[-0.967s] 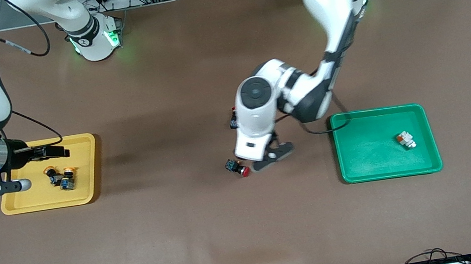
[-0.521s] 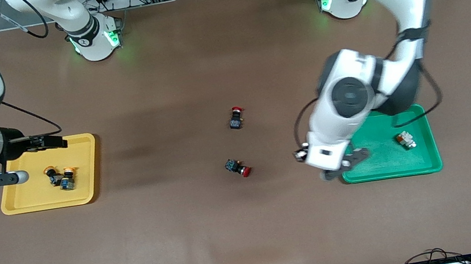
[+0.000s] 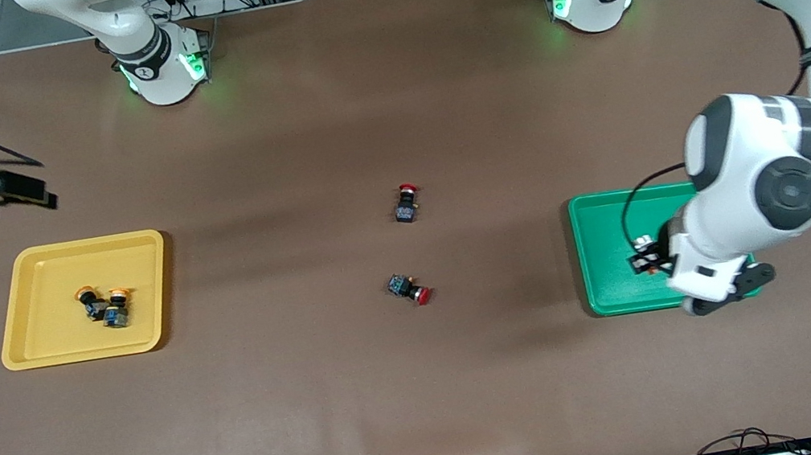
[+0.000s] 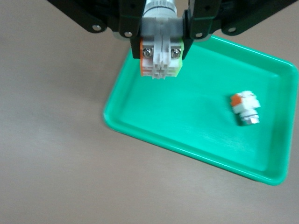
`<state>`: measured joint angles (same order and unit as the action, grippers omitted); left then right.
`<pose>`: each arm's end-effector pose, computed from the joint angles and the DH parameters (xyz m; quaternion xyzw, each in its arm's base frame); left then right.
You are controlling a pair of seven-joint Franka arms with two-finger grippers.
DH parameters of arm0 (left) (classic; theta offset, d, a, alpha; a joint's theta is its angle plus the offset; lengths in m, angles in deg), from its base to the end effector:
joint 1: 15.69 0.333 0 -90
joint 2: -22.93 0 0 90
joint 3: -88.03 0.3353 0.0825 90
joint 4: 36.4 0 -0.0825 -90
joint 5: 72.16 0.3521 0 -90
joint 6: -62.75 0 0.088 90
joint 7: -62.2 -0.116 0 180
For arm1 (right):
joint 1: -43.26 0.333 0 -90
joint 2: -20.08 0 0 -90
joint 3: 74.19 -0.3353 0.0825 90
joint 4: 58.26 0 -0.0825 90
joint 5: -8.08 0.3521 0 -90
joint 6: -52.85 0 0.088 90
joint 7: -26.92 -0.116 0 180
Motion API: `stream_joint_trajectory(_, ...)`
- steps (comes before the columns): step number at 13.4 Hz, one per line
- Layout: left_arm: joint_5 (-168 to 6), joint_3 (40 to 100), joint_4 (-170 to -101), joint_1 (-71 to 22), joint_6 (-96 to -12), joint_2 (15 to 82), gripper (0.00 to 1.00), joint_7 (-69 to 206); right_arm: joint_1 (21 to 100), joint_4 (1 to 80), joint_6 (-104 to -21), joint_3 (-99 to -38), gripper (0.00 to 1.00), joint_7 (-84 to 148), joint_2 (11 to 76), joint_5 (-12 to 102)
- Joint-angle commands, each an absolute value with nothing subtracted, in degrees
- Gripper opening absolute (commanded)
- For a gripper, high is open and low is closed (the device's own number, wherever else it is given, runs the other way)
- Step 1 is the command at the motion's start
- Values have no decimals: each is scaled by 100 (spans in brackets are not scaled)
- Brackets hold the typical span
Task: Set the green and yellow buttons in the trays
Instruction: 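Place the green button in the green tray while the right gripper returns to rest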
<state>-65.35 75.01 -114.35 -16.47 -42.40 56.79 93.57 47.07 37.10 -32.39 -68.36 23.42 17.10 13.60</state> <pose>0.6759 -0.1208 0.3928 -0.9874 -0.1496 0.0495 0.0127 0.4932 -0.0070 0.6144 -0.9957 0.0468 0.0630 0.0500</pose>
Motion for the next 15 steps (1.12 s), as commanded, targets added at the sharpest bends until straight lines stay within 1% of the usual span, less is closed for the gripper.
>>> stream_joint_trajectory(1,-6505,7450,-11638,-1490,-4359,5694,0,9217,4476,3517,-3074,-7085,100,2323,1682,1143)
stream_joint_trajectory(3,-6496,7458,-11734,-1324,-4630,5835,0,9173,4406,3464,-3056,-7243,100,2279,1682,1089)
stream_joint_trajectory(4,-6496,7450,-11865,-1262,-4928,5896,0,9173,4327,3455,-3003,-7357,100,2253,1674,1089)
stream_joint_trajectory(6,-6505,7485,-12304,-1261,-5718,6063,0,9173,4353,3307,-2950,-7384,100,2261,1700,1071)
stream_joint_trajectory(8,-6496,7502,-12909,-1130,-6693,6125,0,9173,4353,3183,-2994,-7384,100,2340,1735,1089)
stream_joint_trajectory(9,-6504,7502,-13121,-1095,-7028,6143,0,9173,4353,3104,-2994,-7376,100,2349,1726,1080)
stream_joint_trajectory(11,-6505,7511,-13211,-1094,-7119,6213,0,9173,4318,3060,-2994,-7358,100,2366,1726,1089)
stream_joint_trajectory(12,-6505,7511,-13211,-1094,-7119,6213,38,9182,4317,3060,-3003,-7349,100,2462,1726,1097)
stream_joint_trajectory(13,-6505,7511,-13203,-1103,-7119,6213,99,9199,4326,3007,-2994,-7349,100,2559,1726,1089)
stream_joint_trajectory(15,-6505,7511,-13194,-1121,-7049,6135,100,9243,4291,2954,-2959,-7349,100,2560,1770,1089)
